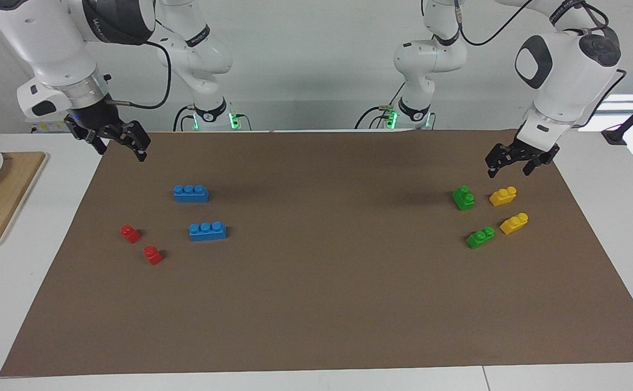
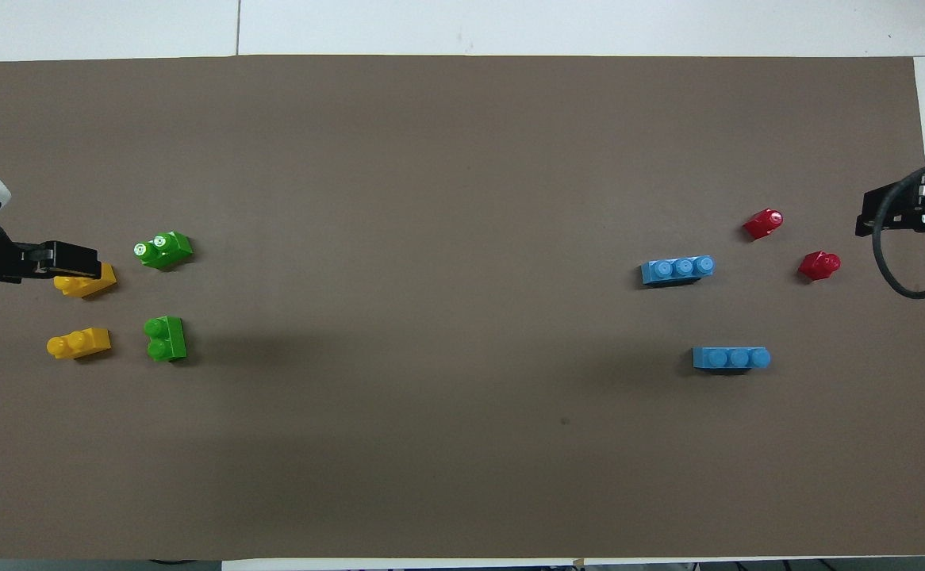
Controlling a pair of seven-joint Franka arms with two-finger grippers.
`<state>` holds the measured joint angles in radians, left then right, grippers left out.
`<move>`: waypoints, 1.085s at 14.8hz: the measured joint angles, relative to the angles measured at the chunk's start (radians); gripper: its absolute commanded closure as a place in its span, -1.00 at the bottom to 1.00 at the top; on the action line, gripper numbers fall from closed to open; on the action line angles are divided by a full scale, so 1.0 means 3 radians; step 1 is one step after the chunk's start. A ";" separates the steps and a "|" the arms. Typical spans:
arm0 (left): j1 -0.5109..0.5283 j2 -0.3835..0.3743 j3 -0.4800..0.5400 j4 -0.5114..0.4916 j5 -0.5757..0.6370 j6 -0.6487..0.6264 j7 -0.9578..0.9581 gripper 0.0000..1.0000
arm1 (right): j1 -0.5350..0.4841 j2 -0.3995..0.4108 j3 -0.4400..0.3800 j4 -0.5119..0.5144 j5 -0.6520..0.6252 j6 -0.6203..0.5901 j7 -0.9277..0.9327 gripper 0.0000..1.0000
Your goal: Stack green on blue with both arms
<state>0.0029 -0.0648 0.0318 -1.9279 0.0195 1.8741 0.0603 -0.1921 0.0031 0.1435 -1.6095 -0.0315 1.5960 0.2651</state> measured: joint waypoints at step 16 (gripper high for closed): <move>0.0008 0.0147 -0.0021 -0.1227 0.0000 0.1125 -0.0283 -1.00 | -0.0055 0.0511 0.0004 -0.0371 0.0863 0.0673 0.3045 -0.97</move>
<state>0.0054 -0.0208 0.0257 -2.2960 0.0196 2.2116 -0.0247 -0.2085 0.1565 0.1448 -1.7208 0.2275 1.7978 1.1787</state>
